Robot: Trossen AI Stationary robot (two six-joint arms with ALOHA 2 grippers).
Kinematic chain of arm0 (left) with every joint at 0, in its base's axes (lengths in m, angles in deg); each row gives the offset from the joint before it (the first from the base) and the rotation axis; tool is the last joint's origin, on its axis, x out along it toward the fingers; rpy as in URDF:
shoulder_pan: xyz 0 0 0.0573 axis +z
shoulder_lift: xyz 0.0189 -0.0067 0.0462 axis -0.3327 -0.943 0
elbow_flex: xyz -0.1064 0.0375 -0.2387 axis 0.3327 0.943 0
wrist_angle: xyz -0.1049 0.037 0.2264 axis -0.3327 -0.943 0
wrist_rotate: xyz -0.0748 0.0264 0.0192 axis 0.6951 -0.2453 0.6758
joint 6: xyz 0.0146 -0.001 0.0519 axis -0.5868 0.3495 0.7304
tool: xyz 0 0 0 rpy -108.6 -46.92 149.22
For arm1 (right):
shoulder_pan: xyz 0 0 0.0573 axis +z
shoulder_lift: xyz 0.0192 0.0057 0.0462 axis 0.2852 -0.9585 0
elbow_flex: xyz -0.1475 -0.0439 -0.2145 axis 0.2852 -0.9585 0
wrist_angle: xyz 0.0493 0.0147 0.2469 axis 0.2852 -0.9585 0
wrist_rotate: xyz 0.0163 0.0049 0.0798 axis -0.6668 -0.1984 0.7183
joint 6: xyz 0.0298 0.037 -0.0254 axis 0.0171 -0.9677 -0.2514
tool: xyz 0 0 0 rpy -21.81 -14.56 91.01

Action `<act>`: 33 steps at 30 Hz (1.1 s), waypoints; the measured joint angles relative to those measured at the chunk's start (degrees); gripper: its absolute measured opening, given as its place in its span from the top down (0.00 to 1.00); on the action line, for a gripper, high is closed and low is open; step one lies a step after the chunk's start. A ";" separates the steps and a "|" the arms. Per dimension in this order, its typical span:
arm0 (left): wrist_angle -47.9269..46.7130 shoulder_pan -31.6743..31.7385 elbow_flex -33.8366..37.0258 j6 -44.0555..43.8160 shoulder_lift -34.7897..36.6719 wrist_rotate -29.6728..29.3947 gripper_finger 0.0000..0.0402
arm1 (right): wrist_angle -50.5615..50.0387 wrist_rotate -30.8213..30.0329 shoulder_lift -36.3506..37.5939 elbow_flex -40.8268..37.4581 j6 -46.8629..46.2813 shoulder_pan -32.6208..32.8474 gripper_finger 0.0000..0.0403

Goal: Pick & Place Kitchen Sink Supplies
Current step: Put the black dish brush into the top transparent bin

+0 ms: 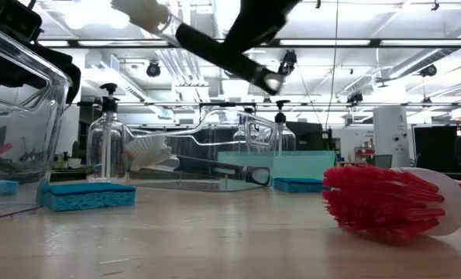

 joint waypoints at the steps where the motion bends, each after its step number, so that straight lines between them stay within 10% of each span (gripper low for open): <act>1: -0.03 -0.01 0.01 0.00 0.00 0.00 0.99 | 0.53 0.01 0.00 0.34 -1.53 -1.57 0.73; 13: -0.20 -0.01 0.00 0.00 0.00 0.00 0.99 | 1.68 10.54 -4.07 0.71 -15.09 -16.92 0.73; 33: -0.29 -0.01 -0.01 0.01 0.00 0.00 0.99 | -7.40 11.03 -12.75 0.75 -12.26 -17.43 0.73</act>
